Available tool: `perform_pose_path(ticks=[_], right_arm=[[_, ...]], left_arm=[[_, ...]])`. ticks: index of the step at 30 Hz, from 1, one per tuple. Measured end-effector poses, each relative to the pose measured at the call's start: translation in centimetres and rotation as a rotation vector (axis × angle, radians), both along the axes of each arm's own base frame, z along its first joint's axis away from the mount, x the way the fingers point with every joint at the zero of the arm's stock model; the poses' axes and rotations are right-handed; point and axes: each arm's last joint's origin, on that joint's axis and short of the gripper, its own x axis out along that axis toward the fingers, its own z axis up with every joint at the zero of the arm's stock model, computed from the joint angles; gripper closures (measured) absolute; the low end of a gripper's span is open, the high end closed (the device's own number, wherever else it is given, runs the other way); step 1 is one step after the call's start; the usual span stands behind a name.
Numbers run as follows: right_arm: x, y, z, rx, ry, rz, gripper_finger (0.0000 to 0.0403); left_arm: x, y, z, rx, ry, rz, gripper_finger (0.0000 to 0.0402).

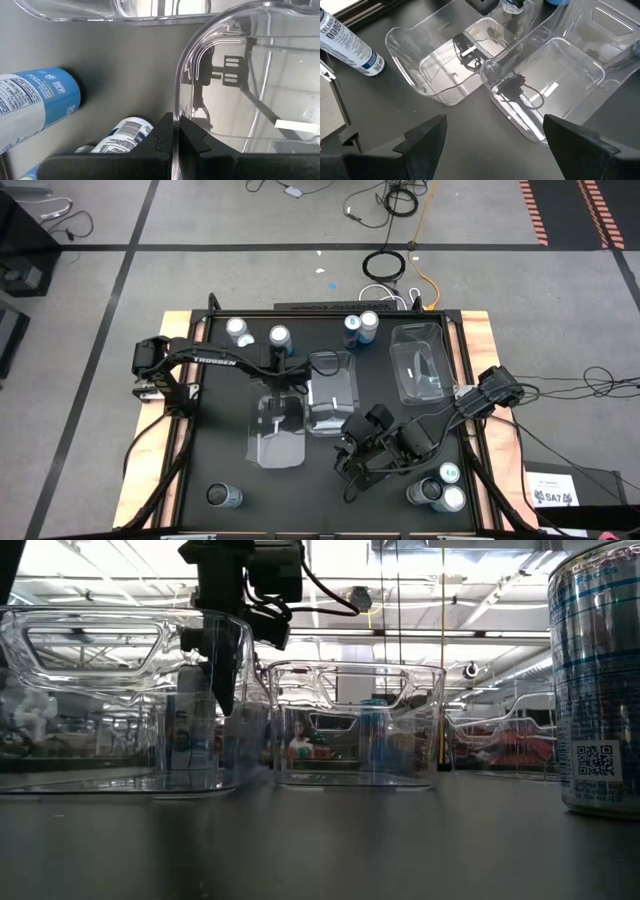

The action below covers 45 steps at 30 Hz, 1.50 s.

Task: Sort soda cans
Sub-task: Move the left transparent bin to the left side of the middle transparent bin, then adjust the middle transparent bin

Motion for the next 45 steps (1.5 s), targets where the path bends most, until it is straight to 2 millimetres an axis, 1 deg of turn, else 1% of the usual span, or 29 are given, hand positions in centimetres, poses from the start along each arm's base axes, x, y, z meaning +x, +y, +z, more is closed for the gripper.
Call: perform_pose_path(ticks=[4, 12, 14, 19, 23, 26, 29, 31, 33, 35, 38, 42, 45], right_arm=[[0.1, 0.1, 0.1, 0.009, -0.015, 0.000, 0.0081], [0.1, 0.1, 0.1, 0.026, -0.026, -0.020, 0.0081], [0.1, 0.1, 0.1, 0.032, -0.030, -0.026, 0.0081], [0.2, 0.1, 0.1, 0.047, -0.044, -0.059, 0.0081], [0.3, -0.2, 0.1, 0.086, -0.063, -0.118, 0.0081], [0.4, -0.5, 0.1, 0.109, -0.094, -0.184, 0.0081], [0.5, -0.6, 0.2, 0.128, -0.125, -0.238, 0.0081], [0.5, -0.6, 0.2, 0.133, -0.148, -0.275, 0.0081], [0.4, -0.8, 0.2, 0.142, -0.167, -0.317, 0.0083], [0.5, -1.3, 0.1, 0.151, -0.179, -0.371, 0.0090], [0.7, -2.9, -0.1, 0.164, -0.156, -0.469, 0.0106], [1.4, -6.2, -0.5, 0.232, -0.034, -0.549, 0.0126], [1.8, -9.4, -0.8, 0.275, 0.088, -0.582, 0.0137]], left_arm=[[0.0, 0.0, 0.0, 0.000, 0.002, 0.002, 0.0378], [-0.5, 0.0, 0.0, 0.000, 0.053, 0.003, 0.0304], [-0.8, -0.1, 0.3, -0.003, 0.084, 0.004, 0.0290], [-1.1, -0.1, 2.4, -0.009, 0.129, 0.025, 0.0273], [-2.1, -0.4, 5.5, -0.012, 0.065, 0.058, 0.0271], [-3.8, -1.2, 7.8, -0.011, -0.035, 0.046, 0.0271], [-6.5, -2.1, 10.1, -0.010, -0.134, 0.017, 0.0271], [-8.6, -2.7, 11.2, -0.013, -0.205, 0.010, 0.0271], [-10.4, -3.2, 11.9, -0.028, -0.305, 0.036, 0.0271], [-12.4, -3.7, 12.1, -0.048, -0.379, 0.061, 0.0271], [-15.2, -4.4, 11.8, -0.097, -0.466, 0.110, 0.0271], [-17.9, -5.2, 11.3, -0.189, -0.598, 0.173, 0.0271], [-18.9, -5.8, 10.7, -0.248, -0.671, 0.188, 0.0271]])
